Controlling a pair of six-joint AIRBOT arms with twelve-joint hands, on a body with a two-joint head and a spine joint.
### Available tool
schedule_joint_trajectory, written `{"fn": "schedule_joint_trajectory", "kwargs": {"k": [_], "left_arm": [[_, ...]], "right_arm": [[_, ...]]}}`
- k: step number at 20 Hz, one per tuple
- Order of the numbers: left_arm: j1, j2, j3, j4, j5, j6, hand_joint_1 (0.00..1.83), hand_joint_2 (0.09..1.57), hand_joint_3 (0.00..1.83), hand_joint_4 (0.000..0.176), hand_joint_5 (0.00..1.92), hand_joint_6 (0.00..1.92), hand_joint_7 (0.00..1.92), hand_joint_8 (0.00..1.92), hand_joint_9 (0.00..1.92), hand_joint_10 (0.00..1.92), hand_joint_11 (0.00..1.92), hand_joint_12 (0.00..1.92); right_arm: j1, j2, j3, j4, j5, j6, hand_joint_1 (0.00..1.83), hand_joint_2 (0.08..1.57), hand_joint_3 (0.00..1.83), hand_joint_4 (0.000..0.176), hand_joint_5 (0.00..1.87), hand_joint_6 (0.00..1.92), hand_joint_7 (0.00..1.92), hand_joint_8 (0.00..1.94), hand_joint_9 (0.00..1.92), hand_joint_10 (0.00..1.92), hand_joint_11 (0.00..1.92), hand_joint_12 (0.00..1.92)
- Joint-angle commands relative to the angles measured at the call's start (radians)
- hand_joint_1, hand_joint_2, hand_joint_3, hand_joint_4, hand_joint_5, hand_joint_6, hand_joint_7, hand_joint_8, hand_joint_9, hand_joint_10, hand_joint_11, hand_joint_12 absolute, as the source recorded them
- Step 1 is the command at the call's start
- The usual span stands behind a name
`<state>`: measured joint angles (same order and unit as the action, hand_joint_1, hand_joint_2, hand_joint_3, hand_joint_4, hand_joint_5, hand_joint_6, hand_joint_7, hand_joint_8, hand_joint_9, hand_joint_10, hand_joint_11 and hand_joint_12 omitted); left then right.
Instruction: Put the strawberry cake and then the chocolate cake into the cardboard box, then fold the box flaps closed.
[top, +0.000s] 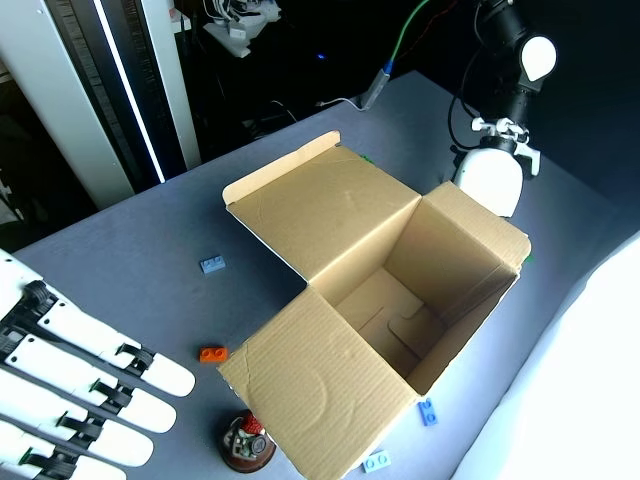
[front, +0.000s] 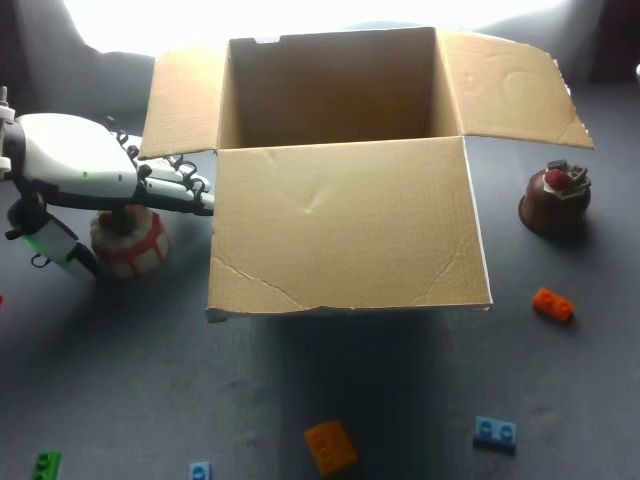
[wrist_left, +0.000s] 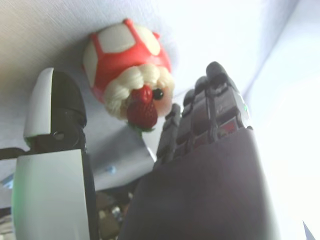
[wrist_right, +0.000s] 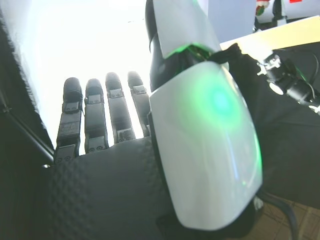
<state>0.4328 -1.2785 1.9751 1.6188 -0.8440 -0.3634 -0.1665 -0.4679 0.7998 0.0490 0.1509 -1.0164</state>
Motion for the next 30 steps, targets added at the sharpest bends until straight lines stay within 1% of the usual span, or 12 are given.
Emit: {"fn": "schedule_joint_trajectory", "kwargs": {"k": [1, 7, 9, 11, 13, 15, 17, 18, 19, 21, 24, 30], "left_arm": [[-0.008, 0.007, 0.009, -0.057, -0.006, 0.004, 1.18, 1.0, 0.0, 0.074, 0.01, 0.0, 0.02, 0.0, 0.07, 0.01, 0.0, 0.49], [0.006, 0.003, 0.01, -0.045, -0.007, 0.004, 1.28, 1.01, 0.01, 0.102, 0.35, 0.05, 0.36, 0.04, 0.41, 0.1, 0.0, 1.35], [0.01, 0.002, 0.011, -0.042, -0.004, 0.004, 1.29, 1.03, 0.01, 0.092, 0.45, 0.06, 0.42, 0.07, 0.24, 0.76, 0.0, 1.56], [0.013, 0.0, 0.011, -0.042, -0.002, 0.004, 1.32, 1.04, 0.0, 0.079, 0.5, 0.11, 0.38, 0.25, 0.13, 1.13, 0.0, 1.64], [0.018, 0.0, 0.01, -0.042, 0.0, 0.004, 1.36, 1.06, 0.0, 0.065, 0.4, 0.5, 0.16, 0.87, 0.1, 1.32, 0.0, 1.74], [0.024, 0.0, 0.009, -0.042, 0.001, 0.004, 1.4, 1.08, 0.01, 0.04, 0.23, 1.05, 0.08, 1.19, 0.13, 1.52, 0.11, 1.81], [0.028, 0.0, 0.007, -0.042, 0.002, 0.004, 1.46, 1.12, 0.02, 0.019, 0.2, 1.37, 0.09, 1.43, 0.22, 1.73, 0.23, 1.91], [0.029, 0.0, 0.005, -0.042, 0.003, 0.003, 1.58, 1.21, 0.03, 0.0, 0.23, 1.46, 0.12, 1.53, 0.48, 1.71, 0.3, 1.92], [0.03, 0.004, 0.0, -0.042, 0.003, 0.0, 1.46, 1.32, 0.02, 0.0, 0.23, 1.54, 0.32, 1.72, 0.52, 1.81, 0.34, 1.92], [0.03, 0.011, -0.005, -0.042, 0.002, -0.004, 1.24, 1.4, 0.01, 0.0, 0.45, 1.75, 0.36, 1.82, 0.5, 1.86, 0.4, 1.92], [0.027, 0.03, -0.017, -0.043, -0.005, -0.006, 1.25, 1.39, 0.0, 0.0, 0.52, 1.59, 0.41, 1.85, 0.5, 1.88, 0.45, 1.92], [0.02, 0.102, -0.077, -0.043, -0.021, 0.009, 1.26, 1.38, 0.0, 0.0, 0.55, 1.57, 0.43, 1.83, 0.51, 1.85, 0.46, 1.92]], "right_arm": [[0.012, 0.012, 0.004, 0.004, 0.105, -0.003, 1.01, 1.06, 0.0, 0.009, 0.06, 0.0, 0.06, 0.0, 0.04, 0.0, 0.0, 0.27], [0.01, 0.012, 0.003, 0.004, 0.102, -0.003, 1.03, 1.06, 0.0, 0.014, 0.06, 0.0, 0.03, 0.0, 0.02, 0.0, 0.0, 0.31], [0.01, 0.012, 0.003, 0.004, 0.102, -0.003, 1.03, 1.06, 0.0, 0.014, 0.06, 0.0, 0.05, 0.0, 0.04, 0.01, 0.0, 0.34], [0.01, 0.012, 0.003, 0.004, 0.101, -0.003, 1.02, 1.05, 0.0, 0.013, 0.08, 0.0, 0.06, 0.0, 0.05, 0.0, 0.0, 0.38], [0.01, 0.012, 0.003, 0.004, 0.101, -0.003, 1.03, 1.04, 0.0, 0.01, 0.08, 0.0, 0.06, 0.0, 0.05, 0.0, 0.0, 0.35], [0.01, 0.012, 0.0, 0.004, 0.097, -0.003, 1.04, 1.04, 0.0, 0.002, 0.08, 0.0, 0.08, 0.0, 0.05, 0.0, 0.0, 0.35], [0.01, 0.012, -0.002, 0.004, 0.096, -0.008, 1.05, 1.04, 0.0, 0.0, 0.06, 0.0, 0.07, 0.0, 0.06, 0.0, 0.0, 0.34], [0.01, 0.012, -0.001, 0.004, 0.098, -0.011, 1.06, 1.04, 0.0, 0.0, 0.06, 0.0, 0.07, 0.0, 0.06, 0.0, 0.0, 0.34], [0.01, 0.012, -0.001, 0.004, 0.105, -0.012, 1.03, 1.04, 0.0, 0.003, 0.06, 0.0, 0.06, 0.0, 0.06, 0.0, 0.0, 0.34], [0.011, 0.012, -0.002, 0.004, 0.106, -0.012, 1.04, 1.04, 0.0, 0.002, 0.07, 0.01, 0.07, 0.0, 0.07, 0.0, 0.0, 0.34], [0.011, 0.012, -0.006, 0.004, 0.101, -0.012, 1.02, 1.05, 0.0, 0.003, 0.05, 0.0, 0.06, 0.0, 0.06, 0.0, 0.0, 0.27], [0.013, 0.012, -0.009, 0.004, 0.11, -0.012, 1.05, 1.05, 0.0, 0.003, 0.06, 0.01, 0.07, 0.0, 0.06, 0.0, 0.0, 0.26]]}}
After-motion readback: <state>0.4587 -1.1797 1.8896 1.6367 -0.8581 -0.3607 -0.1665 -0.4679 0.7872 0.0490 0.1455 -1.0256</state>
